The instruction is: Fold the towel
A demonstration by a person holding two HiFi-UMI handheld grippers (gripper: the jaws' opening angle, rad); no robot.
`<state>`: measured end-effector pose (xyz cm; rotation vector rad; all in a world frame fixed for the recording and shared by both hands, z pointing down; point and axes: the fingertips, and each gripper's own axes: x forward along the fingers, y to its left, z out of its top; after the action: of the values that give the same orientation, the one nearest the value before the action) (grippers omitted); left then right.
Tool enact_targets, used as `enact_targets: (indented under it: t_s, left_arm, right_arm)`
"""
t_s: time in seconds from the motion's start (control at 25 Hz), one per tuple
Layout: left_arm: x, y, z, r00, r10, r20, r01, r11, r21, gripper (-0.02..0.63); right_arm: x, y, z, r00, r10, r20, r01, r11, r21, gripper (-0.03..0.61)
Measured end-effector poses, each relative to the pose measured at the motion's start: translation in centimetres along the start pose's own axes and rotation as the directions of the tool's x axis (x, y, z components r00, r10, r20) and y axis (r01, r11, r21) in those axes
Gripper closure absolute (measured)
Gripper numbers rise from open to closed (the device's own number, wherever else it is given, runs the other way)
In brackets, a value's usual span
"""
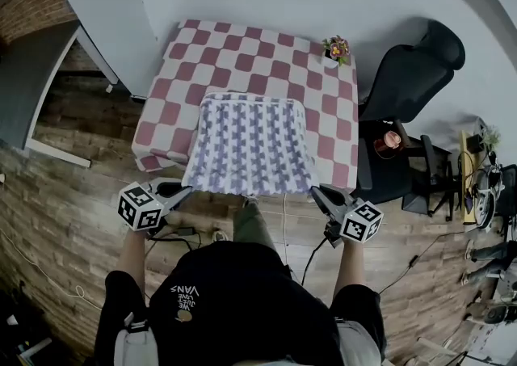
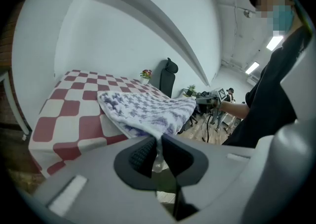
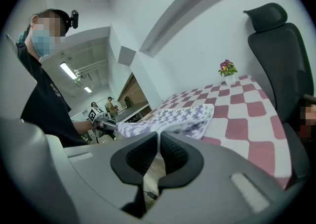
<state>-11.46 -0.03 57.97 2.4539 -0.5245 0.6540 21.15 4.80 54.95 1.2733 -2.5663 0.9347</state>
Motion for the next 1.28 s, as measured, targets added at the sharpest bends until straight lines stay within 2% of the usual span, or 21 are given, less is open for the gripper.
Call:
enact_targets:
  t_s: [0.24, 0.52, 0.68, 0.88, 1.28]
  left_arm:
    - [-0.4, -0.6, 0.9, 1.0, -0.013, 0.008, 0.013, 1.0, -0.004, 0.584]
    - [2.0, 4.1, 5.6, 1.0, 0.029, 0.007, -0.029, 1.0, -0.003, 0.584]
    - [4.3, 7.8, 9.0, 0.998, 0.061, 0.024, -0.06, 0.997, -0.038, 0.583]
    - [7.6, 12.7, 11.5, 0.994, 0.104, -0.028, -0.106, 0.991, -0.083, 0.584]
    - [12.4, 20.0, 12.3, 0.981, 0.155, -0.12, -0.179, 0.958, -0.222, 0.584]
  right_arm:
    - [-0.6, -0.1, 0.7, 1.0, 0.015, 0.012, -0.016, 0.999, 0.03, 0.555]
    - [3.3, -4.3, 4.9, 1.0, -0.007, -0.03, 0.01, 0.996, 0.084, 0.555]
    - [6.3, -7.8, 7.6, 0.998, -0.029, -0.061, 0.035, 0.994, 0.103, 0.555]
    - [10.3, -12.1, 9.8, 0.994, -0.04, -0.1, 0.054, 0.99, 0.132, 0.555]
    - [16.9, -18.7, 10.3, 0.982, -0.057, -0.182, 0.092, 0.978, 0.187, 0.555]
